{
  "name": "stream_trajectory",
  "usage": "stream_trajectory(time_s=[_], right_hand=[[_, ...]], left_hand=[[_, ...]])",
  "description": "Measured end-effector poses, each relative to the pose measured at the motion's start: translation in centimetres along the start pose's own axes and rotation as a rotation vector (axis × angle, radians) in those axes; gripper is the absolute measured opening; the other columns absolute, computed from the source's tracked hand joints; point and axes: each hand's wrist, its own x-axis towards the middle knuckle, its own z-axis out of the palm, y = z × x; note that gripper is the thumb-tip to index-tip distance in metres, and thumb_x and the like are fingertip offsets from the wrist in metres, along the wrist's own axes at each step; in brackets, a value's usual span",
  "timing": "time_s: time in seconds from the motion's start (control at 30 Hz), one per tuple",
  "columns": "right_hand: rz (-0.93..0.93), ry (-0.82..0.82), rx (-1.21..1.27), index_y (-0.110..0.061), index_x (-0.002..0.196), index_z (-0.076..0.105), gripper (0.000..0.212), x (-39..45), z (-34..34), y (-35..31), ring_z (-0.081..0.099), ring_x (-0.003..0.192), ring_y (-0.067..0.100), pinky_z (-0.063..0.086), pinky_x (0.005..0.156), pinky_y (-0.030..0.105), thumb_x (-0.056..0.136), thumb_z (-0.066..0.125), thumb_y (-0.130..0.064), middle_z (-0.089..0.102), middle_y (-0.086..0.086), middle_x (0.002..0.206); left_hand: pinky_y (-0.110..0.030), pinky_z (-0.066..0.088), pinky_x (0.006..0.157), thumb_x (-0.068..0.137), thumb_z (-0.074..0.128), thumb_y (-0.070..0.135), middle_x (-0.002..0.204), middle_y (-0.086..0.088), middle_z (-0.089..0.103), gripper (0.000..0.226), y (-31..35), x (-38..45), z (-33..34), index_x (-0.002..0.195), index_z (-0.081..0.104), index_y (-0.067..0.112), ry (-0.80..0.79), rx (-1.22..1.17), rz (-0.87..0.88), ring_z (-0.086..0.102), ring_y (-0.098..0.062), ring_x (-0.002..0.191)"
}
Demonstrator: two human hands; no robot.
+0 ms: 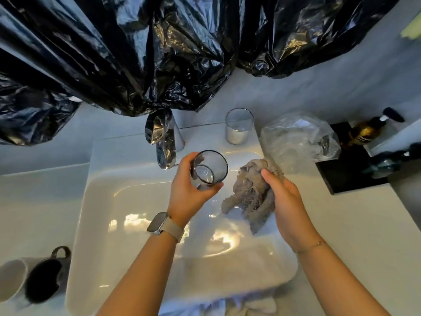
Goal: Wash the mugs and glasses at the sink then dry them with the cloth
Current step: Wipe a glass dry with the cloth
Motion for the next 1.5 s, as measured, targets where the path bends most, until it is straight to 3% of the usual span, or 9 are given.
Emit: stream_trajectory(time_s=[0.1, 0.27, 0.37, 0.6, 0.73, 0.87, 1.07, 1.2, 1.5], right_hand=[[-0.027, 0.030, 0.022, -0.016, 0.106, 0.072, 0.024, -1.6, 0.3, 0.1, 0.071, 0.096, 0.014, 0.052, 0.076, 0.028, 0.095, 0.057, -0.031, 0.076, 0.003, 0.102], [-0.017, 0.071, 0.022, -0.014, 0.102, 0.072, 0.022, -4.2, 1.2, 0.9, 0.071, 0.092, 0.018, 0.053, 0.074, 0.032, 0.095, 0.058, -0.029, 0.076, 0.004, 0.096], [-0.002, 0.059, 0.005, -0.014, 0.103, 0.072, 0.022, -5.7, 2.1, 1.5, 0.070, 0.092, 0.016, 0.052, 0.072, 0.030, 0.094, 0.060, -0.030, 0.075, 0.004, 0.098], [0.014, -0.010, 0.058, -0.016, 0.108, 0.071, 0.021, -7.9, 3.2, 2.1, 0.069, 0.097, 0.016, 0.052, 0.079, 0.033, 0.094, 0.059, -0.025, 0.075, 0.002, 0.102], [0.040, -0.155, 0.126, -0.009, 0.121, 0.063, 0.029, -8.0, 3.2, 2.2, 0.065, 0.109, 0.021, 0.051, 0.094, 0.039, 0.094, 0.054, -0.006, 0.071, 0.007, 0.116], [0.041, -0.280, 0.051, -0.012, 0.127, 0.055, 0.041, -7.8, 3.3, 2.7, 0.060, 0.116, 0.022, 0.050, 0.097, 0.038, 0.092, 0.050, 0.008, 0.063, 0.010, 0.127], [-0.111, -0.140, -0.358, -0.018, 0.132, 0.051, 0.032, -7.4, 3.9, 3.2, 0.049, 0.127, 0.020, 0.041, 0.110, 0.044, 0.101, 0.049, -0.012, 0.041, 0.003, 0.141], [-0.103, -0.389, -0.125, -0.025, 0.126, 0.057, 0.035, -8.0, 4.2, 2.3, 0.059, 0.120, 0.013, 0.049, 0.099, 0.032, 0.096, 0.051, -0.010, 0.064, -0.001, 0.129], [-0.167, -0.630, -0.566, -0.014, 0.135, 0.043, 0.052, -8.4, 3.4, 1.5, 0.054, 0.123, -0.001, 0.044, 0.103, 0.020, 0.091, 0.054, 0.012, 0.056, -0.001, 0.134]], left_hand=[[0.000, 0.039, 0.089, 0.064, 0.091, 0.034, 0.119, 0.032, 0.050, 0.081, 0.8, -2.9, -3.0, 0.129, 0.043, 0.037, -0.177, 0.129, 0.002, 0.049, 0.019, 0.110], [-0.031, 0.053, 0.073, 0.065, 0.078, 0.061, 0.095, 0.010, 0.065, 0.053, 2.4, -4.4, -7.6, 0.102, 0.060, 0.028, -0.544, 0.498, -0.211, 0.061, -0.013, 0.084], [-0.025, 0.040, 0.059, 0.070, 0.076, 0.062, 0.079, 0.008, 0.059, 0.041, 3.4, -3.4, -9.0, 0.080, 0.053, 0.029, -0.742, 0.744, -0.303, 0.054, -0.011, 0.070], [-0.026, 0.044, 0.062, 0.068, 0.076, 0.060, 0.077, 0.001, 0.062, 0.046, 3.5, -2.4, -10.0, 0.080, 0.063, 0.018, -0.829, 1.011, -0.375, 0.055, -0.015, 0.066], [-0.025, 0.046, 0.069, 0.076, 0.073, 0.057, 0.094, -0.004, 0.069, 0.046, 2.6, -3.1, -10.8, 0.097, 0.064, 0.018, -0.793, 0.798, -0.410, 0.059, -0.013, 0.075], [-0.027, 0.056, 0.073, 0.080, 0.078, 0.045, 0.107, -0.005, 0.065, 0.059, 2.2, -5.1, -12.1, 0.120, 0.041, 0.023, -0.663, 0.143, -0.619, 0.069, -0.016, 0.089], [-0.035, 0.056, 0.076, 0.067, 0.077, 0.048, 0.112, -0.012, 0.064, 0.077, 1.5, -8.9, -12.0, 0.128, 0.051, 0.010, -0.549, -0.513, -0.706, 0.066, -0.024, 0.093], [-0.031, 0.051, 0.075, 0.078, 0.068, 0.049, 0.093, -0.003, 0.069, 0.034, 2.0, -10.3, -11.1, 0.101, 0.071, 0.024, -0.549, -0.478, -0.636, 0.062, -0.021, 0.087], [-0.038, 0.059, 0.077, 0.077, 0.067, 0.055, 0.110, -0.016, 0.072, 0.054, 2.6, -11.0, -10.4, 0.113, 0.070, 0.015, -0.377, -0.523, -0.642, 0.071, -0.031, 0.092]])
